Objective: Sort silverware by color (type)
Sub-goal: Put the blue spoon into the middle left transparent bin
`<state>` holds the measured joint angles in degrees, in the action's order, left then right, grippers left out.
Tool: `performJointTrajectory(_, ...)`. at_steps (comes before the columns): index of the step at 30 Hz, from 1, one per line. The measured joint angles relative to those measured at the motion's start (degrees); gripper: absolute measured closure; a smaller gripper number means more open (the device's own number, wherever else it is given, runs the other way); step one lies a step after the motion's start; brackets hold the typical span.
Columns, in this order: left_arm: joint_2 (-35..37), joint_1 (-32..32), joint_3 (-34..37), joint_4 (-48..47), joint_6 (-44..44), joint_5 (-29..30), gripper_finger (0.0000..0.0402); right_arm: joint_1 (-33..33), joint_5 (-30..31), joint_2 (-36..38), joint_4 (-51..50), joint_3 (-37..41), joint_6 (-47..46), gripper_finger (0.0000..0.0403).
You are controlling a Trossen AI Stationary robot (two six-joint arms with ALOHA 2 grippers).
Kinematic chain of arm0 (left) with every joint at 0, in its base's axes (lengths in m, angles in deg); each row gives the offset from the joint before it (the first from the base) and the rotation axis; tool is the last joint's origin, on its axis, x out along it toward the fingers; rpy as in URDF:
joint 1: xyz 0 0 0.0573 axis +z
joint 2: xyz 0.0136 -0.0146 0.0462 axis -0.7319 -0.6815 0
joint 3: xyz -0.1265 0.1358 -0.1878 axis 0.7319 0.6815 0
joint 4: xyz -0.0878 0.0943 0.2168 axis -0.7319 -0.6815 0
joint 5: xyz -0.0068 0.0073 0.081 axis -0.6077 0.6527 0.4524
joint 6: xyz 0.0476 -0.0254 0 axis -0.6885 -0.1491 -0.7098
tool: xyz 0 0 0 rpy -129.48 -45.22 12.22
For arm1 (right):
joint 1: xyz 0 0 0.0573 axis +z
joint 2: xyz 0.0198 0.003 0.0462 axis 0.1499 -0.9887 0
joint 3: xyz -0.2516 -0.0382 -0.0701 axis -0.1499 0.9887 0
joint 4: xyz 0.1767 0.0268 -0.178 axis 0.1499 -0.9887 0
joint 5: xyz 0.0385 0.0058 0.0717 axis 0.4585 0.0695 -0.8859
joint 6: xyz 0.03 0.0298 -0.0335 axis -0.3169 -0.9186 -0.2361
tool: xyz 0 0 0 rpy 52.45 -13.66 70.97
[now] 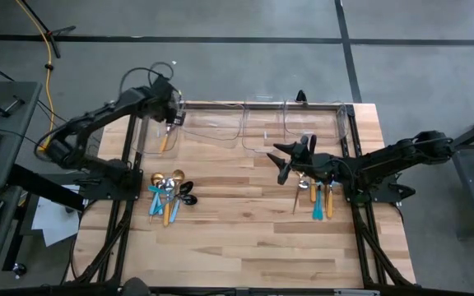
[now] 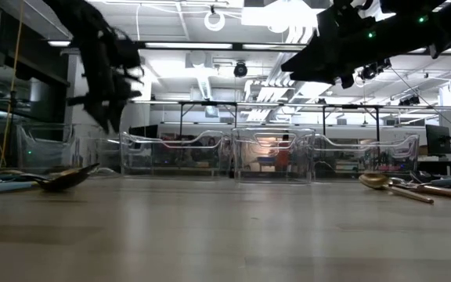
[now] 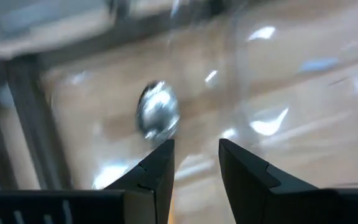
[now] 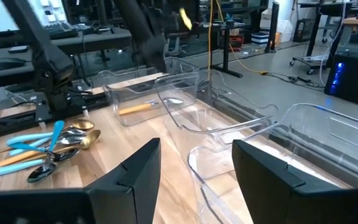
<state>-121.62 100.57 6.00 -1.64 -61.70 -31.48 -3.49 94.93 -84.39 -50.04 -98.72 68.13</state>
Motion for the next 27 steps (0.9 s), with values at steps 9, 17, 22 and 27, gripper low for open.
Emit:
performJointTrajectory(9, 19.03, -11.97, 1.18, 16.69, -6.42, -4.38, 0.0284, -1.04, 0.02, 0.0, 1.11, 0.0, 1.09, 0.0219)
performJointTrajectory(17, 33.5, -34.3, 24.11, 54.66, -6.45, -11.08, 0.0284, -0.97, -2.86, 0.0, 1.65, 0.0, 1.05, 0.0219)
performJointTrajectory(22, 34.7, -45.64, 39.37, 77.42, -9.59, -10.94, 0.0284, -0.97, -9.63, 0.02, 2.23, 0.0, 2.47, 0.0219)
performJointTrajectory(27, 33.36, -51.44, 45.98, 87.96, -15.36, -9.08, 0.0284, -0.97, -13.71, 0.02, 2.19, 0.0, 4.15, 0.0219)
